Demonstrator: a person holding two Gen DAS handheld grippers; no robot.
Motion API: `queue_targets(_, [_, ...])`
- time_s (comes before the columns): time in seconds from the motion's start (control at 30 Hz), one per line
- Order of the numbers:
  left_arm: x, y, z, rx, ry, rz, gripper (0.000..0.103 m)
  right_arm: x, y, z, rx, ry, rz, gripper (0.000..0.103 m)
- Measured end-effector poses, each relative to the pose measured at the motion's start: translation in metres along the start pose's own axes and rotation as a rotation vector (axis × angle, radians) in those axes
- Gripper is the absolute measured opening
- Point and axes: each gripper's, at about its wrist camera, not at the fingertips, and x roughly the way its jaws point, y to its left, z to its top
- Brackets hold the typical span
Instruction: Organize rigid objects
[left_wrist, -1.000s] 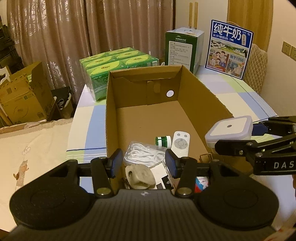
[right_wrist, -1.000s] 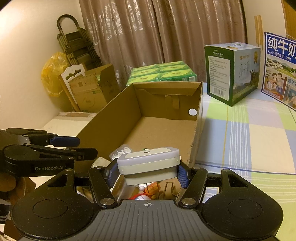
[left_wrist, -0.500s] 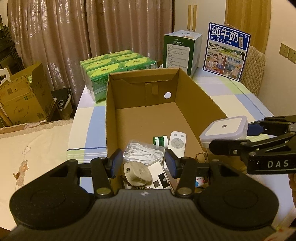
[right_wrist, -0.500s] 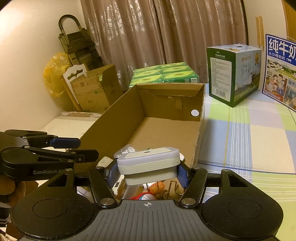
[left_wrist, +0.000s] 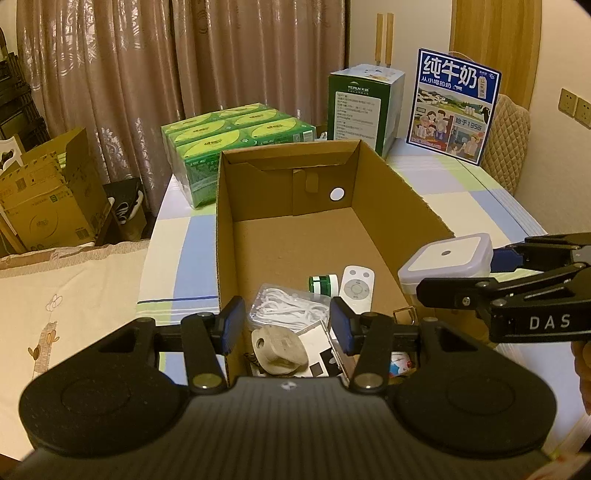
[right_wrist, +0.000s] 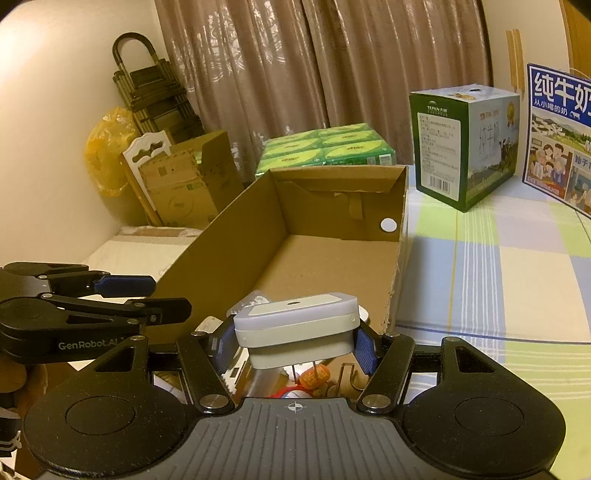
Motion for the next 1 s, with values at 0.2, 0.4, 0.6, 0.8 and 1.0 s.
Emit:
queue_targets(0.2, [0.001, 0.001, 0.0, 0.001, 0.001, 0.0, 0.045, 0.005, 0.001, 0.001, -0.013, 0.001, 0.002, 0.06])
queue_targets(0.4, [0.0, 0.001, -0.002, 0.001, -0.001, 0.0, 0.045, 0.0, -0.003, 0.001, 0.009, -0.029, -0.006, 0.066])
queue_targets(0.6, [-0.002, 0.0, -0.005, -0.006, -0.002, 0.0, 0.045, -0.012, -0.012, 0.005, 0.035, -0.053, -0.014, 0.068])
queue_targets(0.8, [-0.008, -0.003, -0.009, -0.018, -0.002, 0.002, 0.045, -0.025, -0.02, 0.0, 0.072, -0.048, -0.024, 0.068])
queue_targets(1.0, [-0.026, -0.01, -0.015, -0.038, -0.017, 0.004, 0.052, -0.046, -0.019, -0.008, 0.091, -0.045, -0.037, 0.068])
